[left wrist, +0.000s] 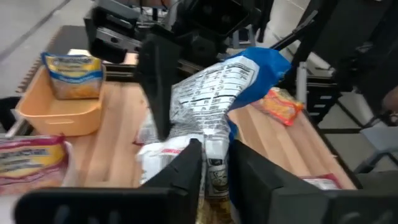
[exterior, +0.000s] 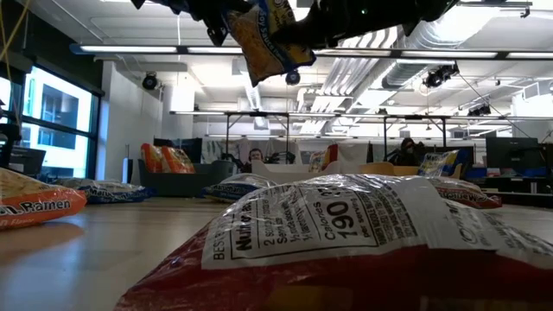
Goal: Sort Maruchan noodles
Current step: Put the bottom blue noodle pack into the yellow bin
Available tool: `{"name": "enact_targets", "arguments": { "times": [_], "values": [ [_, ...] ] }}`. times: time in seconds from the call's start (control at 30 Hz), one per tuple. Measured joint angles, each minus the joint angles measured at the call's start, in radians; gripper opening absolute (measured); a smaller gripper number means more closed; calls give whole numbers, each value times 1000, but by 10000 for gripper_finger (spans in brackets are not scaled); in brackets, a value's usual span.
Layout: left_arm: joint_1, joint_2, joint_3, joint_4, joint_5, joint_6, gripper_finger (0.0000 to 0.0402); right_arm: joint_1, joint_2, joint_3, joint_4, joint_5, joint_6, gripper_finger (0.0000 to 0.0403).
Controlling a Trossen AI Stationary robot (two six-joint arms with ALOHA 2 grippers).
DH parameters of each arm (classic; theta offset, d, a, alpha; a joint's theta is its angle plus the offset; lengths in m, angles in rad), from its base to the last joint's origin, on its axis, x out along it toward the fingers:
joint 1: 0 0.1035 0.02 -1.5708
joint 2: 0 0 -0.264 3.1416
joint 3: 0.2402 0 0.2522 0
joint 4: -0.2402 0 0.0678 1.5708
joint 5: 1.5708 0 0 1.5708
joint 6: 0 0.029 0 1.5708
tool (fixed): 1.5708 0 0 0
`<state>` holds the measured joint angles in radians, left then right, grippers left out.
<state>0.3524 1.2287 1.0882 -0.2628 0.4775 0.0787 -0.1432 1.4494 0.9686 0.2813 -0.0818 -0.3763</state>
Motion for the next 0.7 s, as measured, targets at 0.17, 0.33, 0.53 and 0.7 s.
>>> {"name": "enact_targets", "arguments": {
  "times": [0.17, 0.33, 0.53, 0.7],
  "values": [
    [24, -41, 0, -29, -89, 91, 129, -1, 2, 69, -99, 24, 1, 76],
    [65, -107, -65, 24, -125, 140, 170, -3, 2, 196, -306, 146, 55, 65],
    [103, -177, -320, 350, -124, 111, 182, -67, 2, 417, -760, 378, 386, 66],
    [113, -183, -512, 656, -124, 46, 182, -219, -1, 560, -1208, 450, 714, 64]
  ]
}}
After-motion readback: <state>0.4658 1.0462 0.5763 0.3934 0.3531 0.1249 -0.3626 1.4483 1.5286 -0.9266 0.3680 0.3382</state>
